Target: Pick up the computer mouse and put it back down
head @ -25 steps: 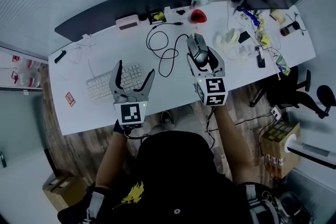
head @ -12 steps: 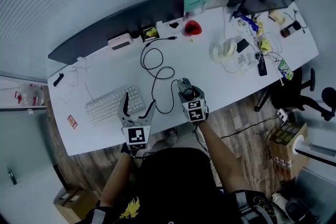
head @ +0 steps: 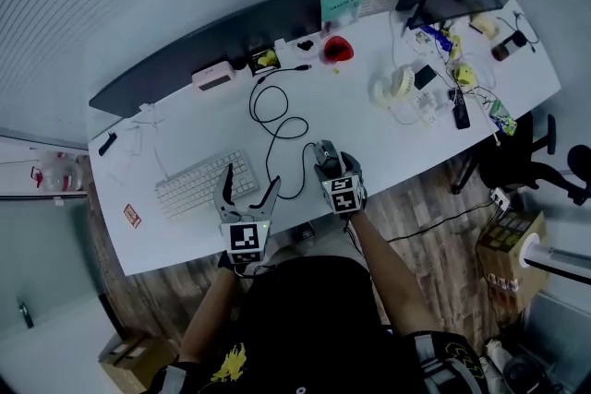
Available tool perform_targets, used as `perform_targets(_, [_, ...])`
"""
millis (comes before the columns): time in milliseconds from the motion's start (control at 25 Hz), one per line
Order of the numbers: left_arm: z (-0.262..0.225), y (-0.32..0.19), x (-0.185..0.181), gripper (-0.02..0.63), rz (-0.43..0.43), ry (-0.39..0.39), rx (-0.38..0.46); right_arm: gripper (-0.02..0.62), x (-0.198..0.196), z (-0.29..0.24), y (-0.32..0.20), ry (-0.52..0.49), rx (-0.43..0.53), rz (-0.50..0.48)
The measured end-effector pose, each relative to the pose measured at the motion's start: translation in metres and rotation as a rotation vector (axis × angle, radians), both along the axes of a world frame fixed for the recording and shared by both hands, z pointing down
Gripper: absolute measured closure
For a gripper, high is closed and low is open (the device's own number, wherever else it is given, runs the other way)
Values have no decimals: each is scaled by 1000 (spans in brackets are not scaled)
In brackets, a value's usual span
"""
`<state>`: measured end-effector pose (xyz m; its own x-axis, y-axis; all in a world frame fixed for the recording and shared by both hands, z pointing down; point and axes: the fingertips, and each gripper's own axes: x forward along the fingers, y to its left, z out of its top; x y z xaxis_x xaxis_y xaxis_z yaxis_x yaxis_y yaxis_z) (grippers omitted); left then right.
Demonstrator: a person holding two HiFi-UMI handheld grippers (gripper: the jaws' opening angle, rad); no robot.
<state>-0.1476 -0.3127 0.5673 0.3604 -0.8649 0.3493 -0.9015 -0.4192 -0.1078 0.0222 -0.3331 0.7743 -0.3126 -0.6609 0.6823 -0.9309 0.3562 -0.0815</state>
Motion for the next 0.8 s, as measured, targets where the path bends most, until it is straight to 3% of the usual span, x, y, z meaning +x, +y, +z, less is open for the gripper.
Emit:
perform_targets(80, [-12, 7, -2, 156, -5, 23, 16, 236, 3, -31, 2, -31, 54, 21])
perform_targets(160, [-28, 16, -5, 159, 1, 10, 29, 278, 10, -74, 3, -56, 151, 48])
perform_targets(320, [-78, 30, -14, 178, -24, 90, 180, 363, 25, -182, 13, -111, 368, 79])
perform_targets(480, [-123, 54, -22, 234, -35, 141, 279, 408, 36, -266, 44, -137, 479, 101])
perform_targets(680, [-162, 80, -38, 426, -78, 169, 365, 519, 45, -336, 84, -157, 615, 137])
perform_targets(720, [-164, 84, -42, 471, -87, 148, 374, 564, 47, -341, 90, -152, 617, 139])
perform_targets(800, [-166, 93, -48, 535, -101, 115, 371, 578, 48, -342, 101, -147, 596, 132])
